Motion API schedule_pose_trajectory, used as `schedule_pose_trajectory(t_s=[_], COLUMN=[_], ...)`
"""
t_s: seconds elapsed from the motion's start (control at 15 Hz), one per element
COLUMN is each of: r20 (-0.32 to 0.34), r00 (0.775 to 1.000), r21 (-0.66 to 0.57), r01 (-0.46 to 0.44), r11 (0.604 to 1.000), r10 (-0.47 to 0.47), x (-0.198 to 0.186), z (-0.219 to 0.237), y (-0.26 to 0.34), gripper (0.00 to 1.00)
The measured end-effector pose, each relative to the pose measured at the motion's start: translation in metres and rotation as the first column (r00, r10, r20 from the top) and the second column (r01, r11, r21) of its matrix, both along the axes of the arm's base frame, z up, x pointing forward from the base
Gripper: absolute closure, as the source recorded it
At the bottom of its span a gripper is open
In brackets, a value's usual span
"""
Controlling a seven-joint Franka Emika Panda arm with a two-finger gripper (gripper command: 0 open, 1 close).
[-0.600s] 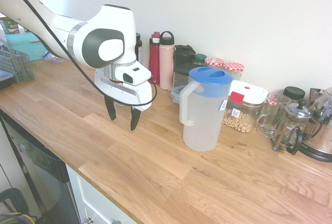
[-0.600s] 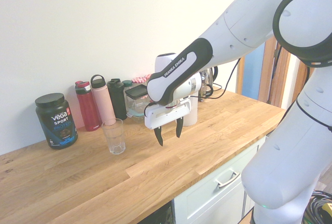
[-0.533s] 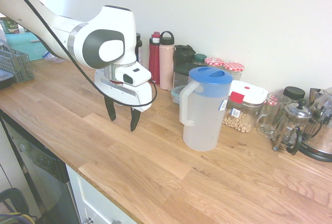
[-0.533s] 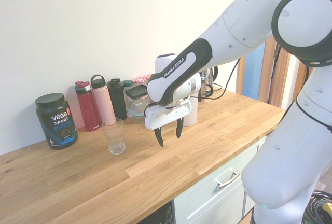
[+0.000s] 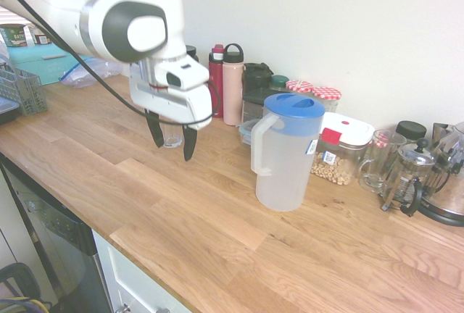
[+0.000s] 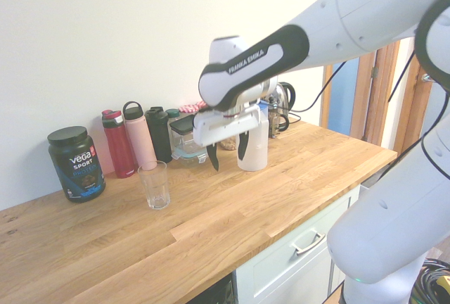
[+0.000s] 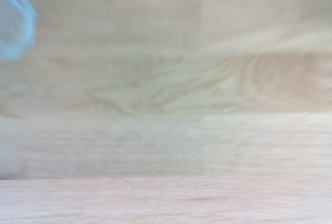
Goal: Pour me some water
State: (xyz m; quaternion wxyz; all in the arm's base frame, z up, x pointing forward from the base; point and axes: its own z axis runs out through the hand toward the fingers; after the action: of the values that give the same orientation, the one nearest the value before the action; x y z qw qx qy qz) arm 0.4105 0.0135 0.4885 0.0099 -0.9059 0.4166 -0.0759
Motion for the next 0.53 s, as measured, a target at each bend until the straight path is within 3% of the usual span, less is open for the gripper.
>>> schedule_pose_trajectory(t_s=[0.2, 0.53], r20=[0.068, 0.110], r00=[0.996, 0.977], r21=[-0.017, -0.003], r01=[0.053, 0.182], r11=[0.998, 0.983], r10=[-0.052, -0.181], x=[0.003, -0.006], z=[0.067, 0.123], y=[-0.022, -0.088], gripper=[0.00, 0.00])
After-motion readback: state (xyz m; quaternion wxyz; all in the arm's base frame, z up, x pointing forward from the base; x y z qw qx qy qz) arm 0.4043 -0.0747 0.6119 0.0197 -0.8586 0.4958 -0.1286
